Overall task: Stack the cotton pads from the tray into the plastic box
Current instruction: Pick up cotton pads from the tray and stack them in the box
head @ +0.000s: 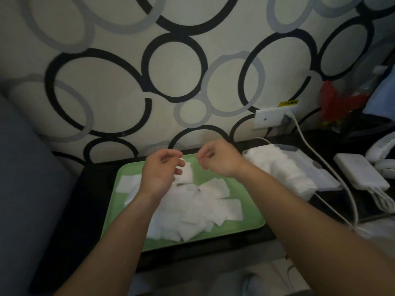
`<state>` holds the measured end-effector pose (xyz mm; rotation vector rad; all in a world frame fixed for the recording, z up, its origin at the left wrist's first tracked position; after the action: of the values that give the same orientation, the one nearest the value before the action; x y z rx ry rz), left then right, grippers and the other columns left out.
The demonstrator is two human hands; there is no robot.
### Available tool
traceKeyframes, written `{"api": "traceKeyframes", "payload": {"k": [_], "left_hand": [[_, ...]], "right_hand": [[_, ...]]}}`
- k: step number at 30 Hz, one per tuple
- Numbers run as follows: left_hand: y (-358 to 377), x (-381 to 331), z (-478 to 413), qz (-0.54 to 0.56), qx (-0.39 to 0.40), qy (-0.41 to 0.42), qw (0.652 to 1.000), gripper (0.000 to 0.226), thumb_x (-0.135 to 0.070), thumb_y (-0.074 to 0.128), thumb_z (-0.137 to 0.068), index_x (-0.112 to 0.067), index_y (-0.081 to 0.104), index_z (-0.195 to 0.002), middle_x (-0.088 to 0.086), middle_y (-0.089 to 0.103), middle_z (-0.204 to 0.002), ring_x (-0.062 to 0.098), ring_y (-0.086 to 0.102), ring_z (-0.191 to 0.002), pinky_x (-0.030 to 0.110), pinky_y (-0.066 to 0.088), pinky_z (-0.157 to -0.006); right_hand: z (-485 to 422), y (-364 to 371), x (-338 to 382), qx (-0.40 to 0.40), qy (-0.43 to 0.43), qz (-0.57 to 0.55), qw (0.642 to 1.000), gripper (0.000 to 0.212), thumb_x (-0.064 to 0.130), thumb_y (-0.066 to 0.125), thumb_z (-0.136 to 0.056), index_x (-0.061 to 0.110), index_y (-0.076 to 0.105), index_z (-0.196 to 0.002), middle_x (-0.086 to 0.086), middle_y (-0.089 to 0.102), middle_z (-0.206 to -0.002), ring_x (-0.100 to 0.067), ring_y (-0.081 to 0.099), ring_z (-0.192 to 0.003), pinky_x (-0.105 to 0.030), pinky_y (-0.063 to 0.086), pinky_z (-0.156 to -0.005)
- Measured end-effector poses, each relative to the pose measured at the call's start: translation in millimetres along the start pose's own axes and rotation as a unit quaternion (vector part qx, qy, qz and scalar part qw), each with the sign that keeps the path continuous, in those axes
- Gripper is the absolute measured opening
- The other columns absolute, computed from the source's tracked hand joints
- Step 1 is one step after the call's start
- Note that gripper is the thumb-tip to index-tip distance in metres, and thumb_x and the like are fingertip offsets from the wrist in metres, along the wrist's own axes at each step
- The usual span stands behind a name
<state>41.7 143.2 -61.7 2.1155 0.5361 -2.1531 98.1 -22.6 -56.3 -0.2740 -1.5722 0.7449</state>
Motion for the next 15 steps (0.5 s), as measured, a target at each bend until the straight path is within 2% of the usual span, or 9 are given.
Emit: {"api": "traceKeyframes", "payload": {"k": [4,6,10,12,15], "left_hand": [[-32.6,5.1,-1.4,-0.018,-0.029,-0.006,0.999,0.013,-0.01,0.059,-0.095,-0.016,0.07,-0.092,0.003,0.073,-0.08,0.012,0.062,-0.062,0.021,0.045,-0.055],[-42.5,9.3,-2.7,-0.028,-0.031,-0.008,0.999,0.014,-0.011,0.059,-0.095,-0.016,0.071,-0.094,0.002,0.074,-0.082,0.011,0.064,-0.064,0.02,0.045,-0.056],[-59.1,16.6,-5.6,-0.056,-0.026,-0.007,0.998,0.014,-0.015,0.059,-0.096,-0.021,0.071,-0.096,-0.002,0.075,-0.084,0.011,0.068,-0.069,0.02,0.045,-0.058],[-64.8,18.9,-7.2,-0.057,-0.022,-0.008,0.998,0.013,-0.016,0.059,-0.097,-0.021,0.071,-0.098,-0.001,0.074,-0.086,0.012,0.067,-0.071,0.019,0.045,-0.058],[-68.4,20.5,-9.0,-0.056,-0.021,-0.015,0.998,0.013,-0.015,0.058,-0.098,-0.019,0.07,-0.101,0.001,0.074,-0.09,0.013,0.066,-0.072,0.019,0.045,-0.058]], "right_hand": [[-12.7,37.7,-3.7,0.003,0.023,0.047,0.999,0.018,0.012,0.061,-0.088,0.018,0.072,-0.1,0.004,0.069,-0.1,-0.014,0.065,-0.097,-0.02,0.045,-0.079],[-17.9,44.8,-7.9,-0.008,0.049,0.072,0.996,0.017,0.02,0.067,-0.086,0.018,0.068,-0.103,0.004,0.065,-0.099,-0.018,0.064,-0.1,-0.025,0.046,-0.08],[-22.8,54.8,-9.9,0.005,0.108,0.123,0.986,0.043,0.038,0.077,-0.078,0.013,0.063,-0.109,-0.002,0.065,-0.103,-0.022,0.063,-0.094,-0.033,0.052,-0.083],[-24.8,58.8,-9.5,0.005,0.114,0.119,0.986,0.046,0.037,0.079,-0.077,0.01,0.063,-0.11,-0.004,0.065,-0.104,-0.023,0.063,-0.094,-0.034,0.053,-0.083],[-26.8,62.4,-10.2,0.008,0.112,0.069,0.991,0.047,0.024,0.081,-0.077,0.01,0.062,-0.117,-0.006,0.066,-0.109,-0.024,0.064,-0.095,-0.03,0.051,-0.08]]}}
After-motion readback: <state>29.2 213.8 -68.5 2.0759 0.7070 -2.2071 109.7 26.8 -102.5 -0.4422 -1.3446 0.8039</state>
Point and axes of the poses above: each hand's wrist, its own z-axis away from the middle knuckle, its own y-axis out of the palm, x = y × z, the point moved 3 cm from there along -z, towards the middle knuckle
